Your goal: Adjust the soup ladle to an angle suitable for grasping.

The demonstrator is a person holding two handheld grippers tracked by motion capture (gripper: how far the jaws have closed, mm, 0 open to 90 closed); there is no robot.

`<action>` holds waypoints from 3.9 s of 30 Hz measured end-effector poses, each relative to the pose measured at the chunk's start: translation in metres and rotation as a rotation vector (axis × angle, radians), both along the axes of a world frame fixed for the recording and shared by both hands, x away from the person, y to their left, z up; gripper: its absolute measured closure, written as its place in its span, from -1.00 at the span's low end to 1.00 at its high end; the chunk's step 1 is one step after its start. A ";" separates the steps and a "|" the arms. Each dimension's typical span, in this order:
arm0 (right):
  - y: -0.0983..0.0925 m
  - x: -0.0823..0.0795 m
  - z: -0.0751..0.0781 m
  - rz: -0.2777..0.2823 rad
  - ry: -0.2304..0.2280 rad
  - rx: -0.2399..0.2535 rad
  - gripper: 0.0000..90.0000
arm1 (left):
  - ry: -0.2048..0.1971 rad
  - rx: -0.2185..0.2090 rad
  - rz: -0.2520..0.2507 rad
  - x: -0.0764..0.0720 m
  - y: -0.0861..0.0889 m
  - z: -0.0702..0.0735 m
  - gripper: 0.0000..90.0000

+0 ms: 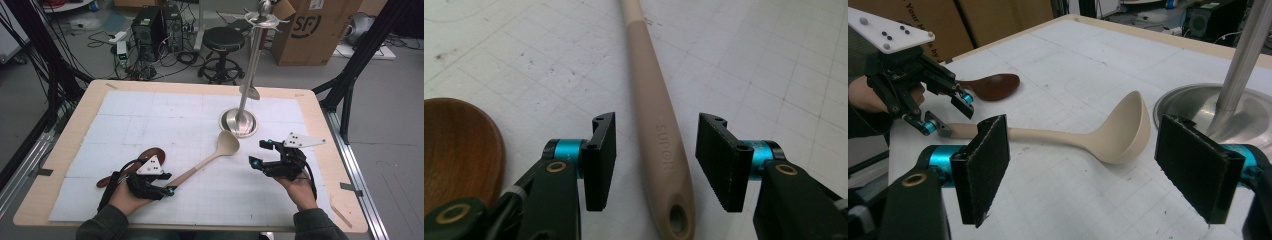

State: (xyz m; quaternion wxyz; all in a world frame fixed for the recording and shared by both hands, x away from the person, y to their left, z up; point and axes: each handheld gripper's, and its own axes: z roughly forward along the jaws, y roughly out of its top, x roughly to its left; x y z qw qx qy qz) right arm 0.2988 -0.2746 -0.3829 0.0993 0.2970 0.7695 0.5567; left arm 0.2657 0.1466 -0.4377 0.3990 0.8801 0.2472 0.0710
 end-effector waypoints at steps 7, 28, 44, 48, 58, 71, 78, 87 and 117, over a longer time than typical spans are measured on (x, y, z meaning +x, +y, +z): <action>0.001 -0.001 -0.001 -0.001 -0.006 -0.003 -0.52 | 0.003 0.027 0.002 0.001 -0.002 -0.002 0.26; 0.003 -0.001 -0.002 0.005 -0.007 -0.008 -0.52 | 0.004 0.044 -0.003 0.001 -0.004 -0.005 0.36; 0.006 -0.001 -0.003 0.022 0.000 -0.016 -0.52 | 0.020 0.034 0.003 0.001 -0.004 -0.004 0.45; 0.007 0.000 -0.004 0.024 0.001 -0.023 -0.52 | 0.019 0.041 0.010 0.002 -0.003 -0.004 0.46; 0.008 0.000 -0.004 0.031 0.004 -0.020 -0.52 | 0.018 0.023 0.025 0.003 0.000 -0.002 0.48; 0.017 -0.001 -0.005 0.067 0.006 -0.043 -0.52 | 0.015 -0.011 0.014 0.002 0.003 0.004 0.48; 0.026 -0.002 -0.005 0.104 0.008 -0.053 -0.51 | 0.017 -0.028 0.003 0.000 0.004 0.008 0.48; 0.040 -0.001 -0.005 0.164 0.011 -0.069 -0.51 | 0.016 -0.036 -0.017 -0.001 0.003 0.011 0.48; 0.090 0.009 -0.021 0.317 0.057 -0.172 -0.47 | 0.011 -0.049 -0.086 -0.009 -0.011 0.019 0.48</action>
